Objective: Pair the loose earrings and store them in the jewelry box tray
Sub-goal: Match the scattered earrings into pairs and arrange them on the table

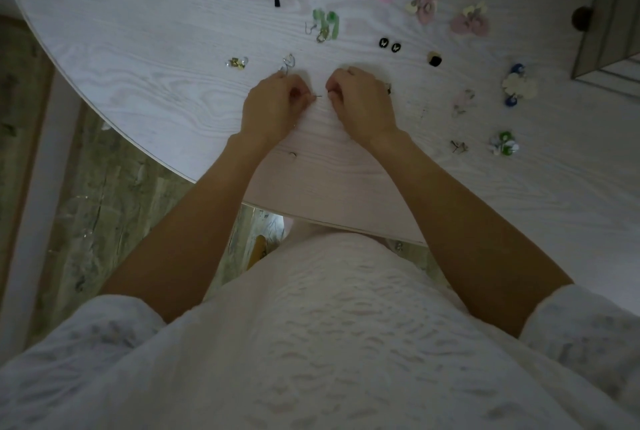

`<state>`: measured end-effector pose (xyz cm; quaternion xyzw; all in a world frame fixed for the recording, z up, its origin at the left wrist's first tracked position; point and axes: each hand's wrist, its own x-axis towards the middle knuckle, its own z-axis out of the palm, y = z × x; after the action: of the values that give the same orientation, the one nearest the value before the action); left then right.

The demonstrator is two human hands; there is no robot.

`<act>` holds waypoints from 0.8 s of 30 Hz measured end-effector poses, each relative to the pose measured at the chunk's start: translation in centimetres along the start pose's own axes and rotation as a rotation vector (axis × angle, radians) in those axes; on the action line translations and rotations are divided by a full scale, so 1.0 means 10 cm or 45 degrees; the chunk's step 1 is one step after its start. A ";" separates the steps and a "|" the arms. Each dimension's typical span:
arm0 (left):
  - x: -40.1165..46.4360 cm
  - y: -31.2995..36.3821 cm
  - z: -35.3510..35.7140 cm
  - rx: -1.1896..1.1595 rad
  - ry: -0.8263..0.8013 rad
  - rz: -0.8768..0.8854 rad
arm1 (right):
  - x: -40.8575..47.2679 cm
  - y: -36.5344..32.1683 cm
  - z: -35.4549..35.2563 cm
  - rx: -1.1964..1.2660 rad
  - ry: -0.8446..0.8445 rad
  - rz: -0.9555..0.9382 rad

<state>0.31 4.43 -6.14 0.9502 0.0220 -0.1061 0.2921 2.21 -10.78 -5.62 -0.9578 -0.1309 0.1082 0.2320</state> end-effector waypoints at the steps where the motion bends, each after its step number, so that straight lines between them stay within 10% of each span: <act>1: 0.00 0.00 -0.01 -0.039 -0.020 -0.031 | 0.00 0.01 -0.01 0.024 -0.009 -0.004; 24: -0.55 -0.19 -0.25 -0.150 0.084 -0.043 | -0.06 0.03 0.10 0.010 -0.033 -0.140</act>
<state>-4.79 7.46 -3.99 0.9338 0.0538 -0.0783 0.3448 1.39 -10.80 -6.56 -0.9468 -0.1858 0.1082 0.2396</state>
